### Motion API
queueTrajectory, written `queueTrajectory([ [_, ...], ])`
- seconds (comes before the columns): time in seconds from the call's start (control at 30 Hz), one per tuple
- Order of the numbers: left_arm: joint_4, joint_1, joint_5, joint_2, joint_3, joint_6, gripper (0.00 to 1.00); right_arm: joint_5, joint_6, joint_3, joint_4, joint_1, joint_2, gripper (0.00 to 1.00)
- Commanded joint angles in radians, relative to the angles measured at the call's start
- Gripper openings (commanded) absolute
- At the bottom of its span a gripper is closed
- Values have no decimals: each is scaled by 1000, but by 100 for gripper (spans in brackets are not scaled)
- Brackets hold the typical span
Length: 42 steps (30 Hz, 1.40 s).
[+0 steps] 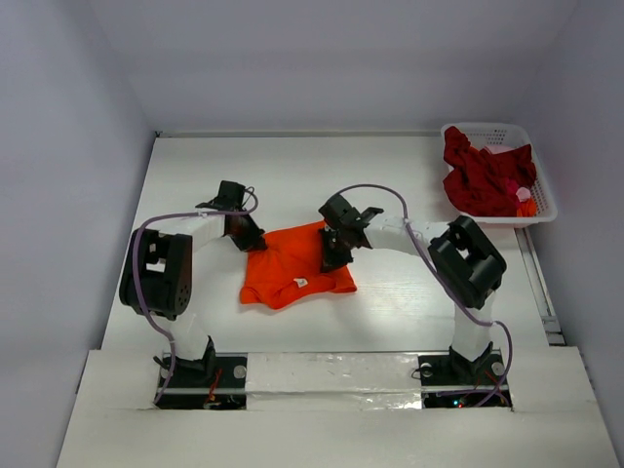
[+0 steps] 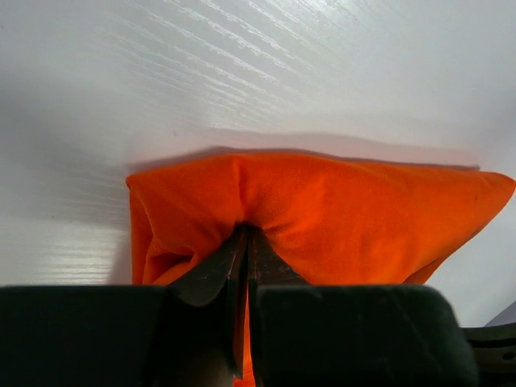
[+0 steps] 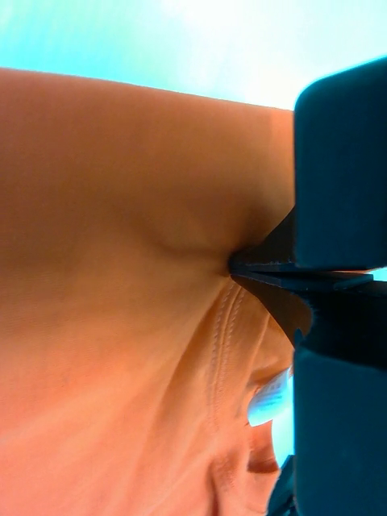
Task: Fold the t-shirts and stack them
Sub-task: Fold the tshirt
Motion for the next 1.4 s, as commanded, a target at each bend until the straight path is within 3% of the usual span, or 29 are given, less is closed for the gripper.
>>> queueTrajectory([
  [0.0,-11,-4,-47,18,30,7,0,-17,22,-54,46,-4,-62,0],
  [0.5,-71,37,-53,126,234,24,0,-24,52,-174,103,-4,-105,0],
  [0.87,-86,47,-44,152,265,35,0,8,28,-110,16,-4,-181,0],
  [1.37,-191,47,2,-127,226,48,0,-18,36,-87,25,-4,-135,0],
])
